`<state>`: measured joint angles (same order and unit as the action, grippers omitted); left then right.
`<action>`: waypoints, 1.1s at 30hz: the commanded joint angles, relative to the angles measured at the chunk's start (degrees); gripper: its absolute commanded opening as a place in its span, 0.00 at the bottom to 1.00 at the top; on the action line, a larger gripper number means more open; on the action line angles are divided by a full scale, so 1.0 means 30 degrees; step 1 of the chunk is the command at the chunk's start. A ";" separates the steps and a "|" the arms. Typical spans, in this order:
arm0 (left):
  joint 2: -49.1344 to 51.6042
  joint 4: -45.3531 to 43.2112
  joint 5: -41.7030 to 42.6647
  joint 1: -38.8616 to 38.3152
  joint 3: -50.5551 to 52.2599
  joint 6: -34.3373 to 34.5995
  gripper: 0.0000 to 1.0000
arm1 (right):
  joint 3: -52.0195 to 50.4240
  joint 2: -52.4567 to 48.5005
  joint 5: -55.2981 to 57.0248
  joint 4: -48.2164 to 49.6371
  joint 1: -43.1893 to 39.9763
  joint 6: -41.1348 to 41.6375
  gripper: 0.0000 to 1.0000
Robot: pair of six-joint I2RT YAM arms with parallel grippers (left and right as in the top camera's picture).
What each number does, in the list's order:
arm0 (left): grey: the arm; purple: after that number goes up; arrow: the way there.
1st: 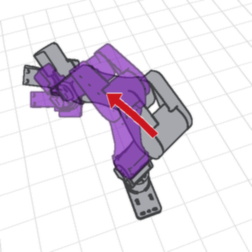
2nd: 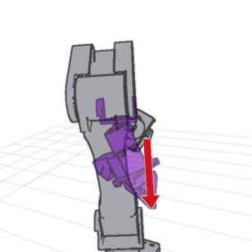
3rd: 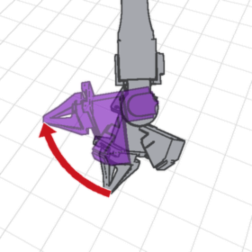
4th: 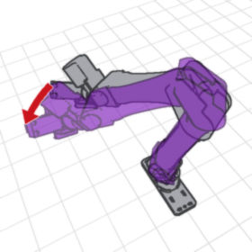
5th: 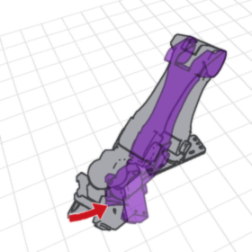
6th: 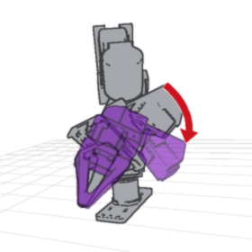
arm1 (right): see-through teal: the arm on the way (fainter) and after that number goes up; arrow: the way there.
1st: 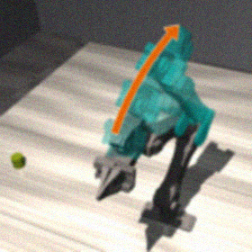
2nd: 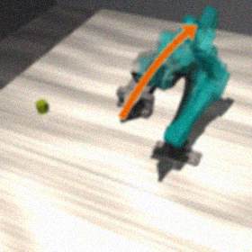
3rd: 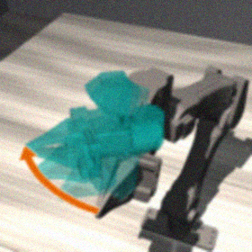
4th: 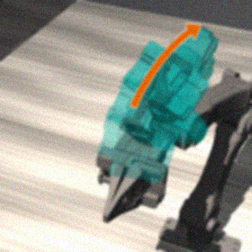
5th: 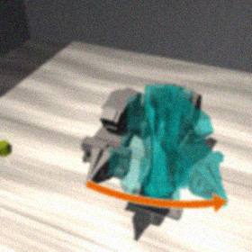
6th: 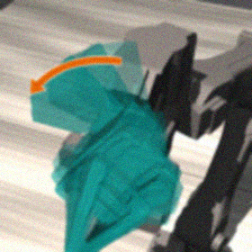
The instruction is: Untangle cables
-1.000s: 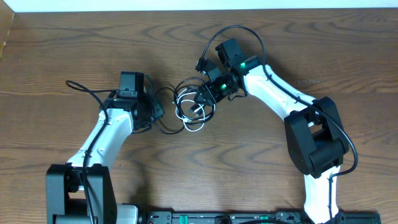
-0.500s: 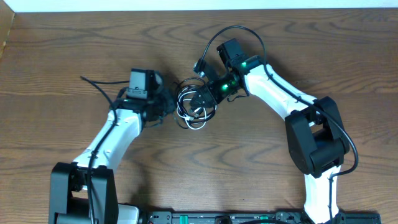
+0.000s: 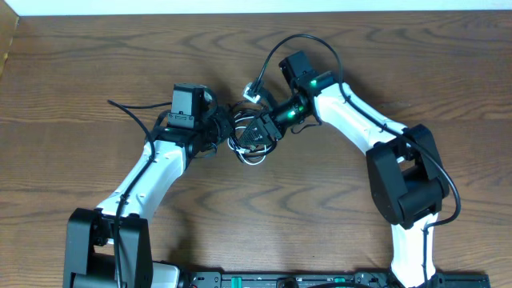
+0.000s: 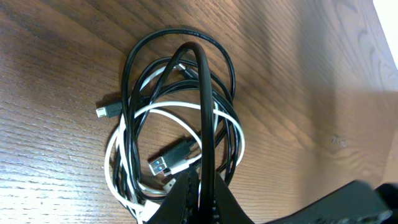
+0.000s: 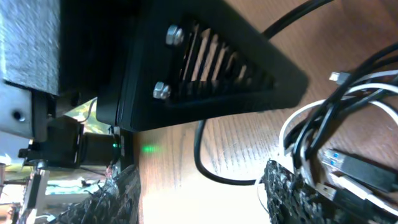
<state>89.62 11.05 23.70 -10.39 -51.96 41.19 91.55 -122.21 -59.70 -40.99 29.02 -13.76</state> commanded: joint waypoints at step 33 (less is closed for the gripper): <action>0.0240 -0.1020 -0.0780 0.0022 0.0124 0.2514 0.09 | 0.0175 0.0015 0.6798 0.1515 0.1800 0.5654 0.01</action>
<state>89.69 8.29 22.72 -10.39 -51.96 48.25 91.57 -122.21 -40.66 -36.36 35.38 2.59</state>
